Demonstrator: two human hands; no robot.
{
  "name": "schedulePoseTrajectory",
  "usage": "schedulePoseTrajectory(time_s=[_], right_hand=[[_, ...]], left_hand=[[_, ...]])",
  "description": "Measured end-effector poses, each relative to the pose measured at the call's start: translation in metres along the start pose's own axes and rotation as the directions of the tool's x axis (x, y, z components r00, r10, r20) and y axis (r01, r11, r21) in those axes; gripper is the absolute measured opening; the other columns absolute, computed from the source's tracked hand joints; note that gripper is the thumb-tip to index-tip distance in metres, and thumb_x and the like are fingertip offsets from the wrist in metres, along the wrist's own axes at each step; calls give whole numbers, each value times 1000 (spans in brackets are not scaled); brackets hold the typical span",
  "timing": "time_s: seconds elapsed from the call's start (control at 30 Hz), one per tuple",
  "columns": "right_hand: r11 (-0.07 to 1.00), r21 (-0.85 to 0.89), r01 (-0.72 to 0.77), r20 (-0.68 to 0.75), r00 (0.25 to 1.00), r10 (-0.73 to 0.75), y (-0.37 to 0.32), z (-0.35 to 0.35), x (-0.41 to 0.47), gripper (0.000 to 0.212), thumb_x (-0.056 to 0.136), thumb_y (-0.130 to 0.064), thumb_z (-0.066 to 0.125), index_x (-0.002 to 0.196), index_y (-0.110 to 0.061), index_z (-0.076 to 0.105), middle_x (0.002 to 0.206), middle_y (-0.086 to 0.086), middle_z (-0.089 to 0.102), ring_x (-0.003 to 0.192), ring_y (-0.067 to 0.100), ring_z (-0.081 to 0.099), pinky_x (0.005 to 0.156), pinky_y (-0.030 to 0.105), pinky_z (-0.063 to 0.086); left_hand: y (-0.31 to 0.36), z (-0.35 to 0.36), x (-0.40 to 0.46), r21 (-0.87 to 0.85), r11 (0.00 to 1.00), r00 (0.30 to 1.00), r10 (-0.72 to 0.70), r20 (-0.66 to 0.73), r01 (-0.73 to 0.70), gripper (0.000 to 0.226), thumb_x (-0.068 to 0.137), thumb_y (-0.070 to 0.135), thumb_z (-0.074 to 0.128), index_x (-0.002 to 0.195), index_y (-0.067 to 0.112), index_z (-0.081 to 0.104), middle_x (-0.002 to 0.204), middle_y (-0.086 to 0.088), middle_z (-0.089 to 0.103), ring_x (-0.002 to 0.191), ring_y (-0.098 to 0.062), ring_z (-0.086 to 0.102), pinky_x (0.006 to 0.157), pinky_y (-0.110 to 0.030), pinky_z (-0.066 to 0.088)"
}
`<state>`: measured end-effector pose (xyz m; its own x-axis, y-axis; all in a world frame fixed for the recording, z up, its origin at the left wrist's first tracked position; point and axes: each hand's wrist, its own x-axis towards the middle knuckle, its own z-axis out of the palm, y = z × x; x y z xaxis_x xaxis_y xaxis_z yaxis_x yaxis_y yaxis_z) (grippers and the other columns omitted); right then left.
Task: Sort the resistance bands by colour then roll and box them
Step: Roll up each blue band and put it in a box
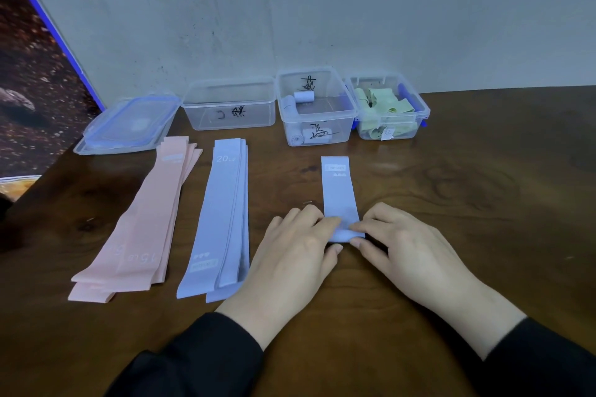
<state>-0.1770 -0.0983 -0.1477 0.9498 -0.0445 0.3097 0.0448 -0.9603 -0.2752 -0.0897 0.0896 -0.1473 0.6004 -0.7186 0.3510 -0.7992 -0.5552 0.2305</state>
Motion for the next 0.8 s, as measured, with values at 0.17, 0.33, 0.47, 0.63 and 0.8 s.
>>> schedulePoseTrajectory(time_s=[0.17, 0.33, 0.47, 0.63, 0.8], right_hand=[[999, 32, 6, 26, 1000, -6, 2, 2, 6, 40, 100, -50, 44, 120, -27, 70, 101, -18, 53, 91, 7, 52, 73, 28, 52], [995, 99, 5, 31, 999, -8, 6, 0, 7, 32, 93, -49, 59, 119, -30, 64, 107, -24, 50, 97, 4, 52, 82, 25, 48], [991, 136, -9, 32, 999, 4, 11, 1, 14, 30, 95, -43, 56, 118, -29, 69, 107, -22, 52, 99, 5, 54, 84, 28, 51], [993, 120, 5, 55, 998, -12, 13, 2, 23, 34, 100, -44, 45, 118, -29, 70, 102, -20, 52, 91, 7, 50, 83, 31, 49], [986, 165, -17, 54, 999, 8, 16, 3, 24, 33, 92, -46, 64, 123, -33, 63, 102, -25, 54, 94, 0, 49, 81, 22, 42]], left_hand=[[0, 1, 4, -22, 1000, 1000, -19, -15, 19, 24, 98, 36, 55, 116, 26, 67, 105, 9, 58, 94, -11, 52, 79, -36, 50], [-1, 2, 8, -9, 999, 999, -34, 3, 34, 33, 99, 40, 53, 127, 27, 65, 109, 9, 57, 98, -12, 52, 84, -37, 48], [-1, 2, 10, 21, 999, 999, -34, 11, 34, 36, 98, 41, 54, 130, 27, 63, 107, 8, 55, 96, -13, 50, 81, -34, 45], [-4, 6, 14, 28, 997, 998, -67, -4, 67, 31, 99, 38, 54, 127, 27, 60, 110, 8, 57, 98, -13, 52, 83, -34, 47], [-4, 8, 21, 47, 995, 996, -89, -25, 90, 22, 98, 30, 57, 119, 26, 63, 103, 8, 57, 90, -14, 50, 76, -33, 44]])
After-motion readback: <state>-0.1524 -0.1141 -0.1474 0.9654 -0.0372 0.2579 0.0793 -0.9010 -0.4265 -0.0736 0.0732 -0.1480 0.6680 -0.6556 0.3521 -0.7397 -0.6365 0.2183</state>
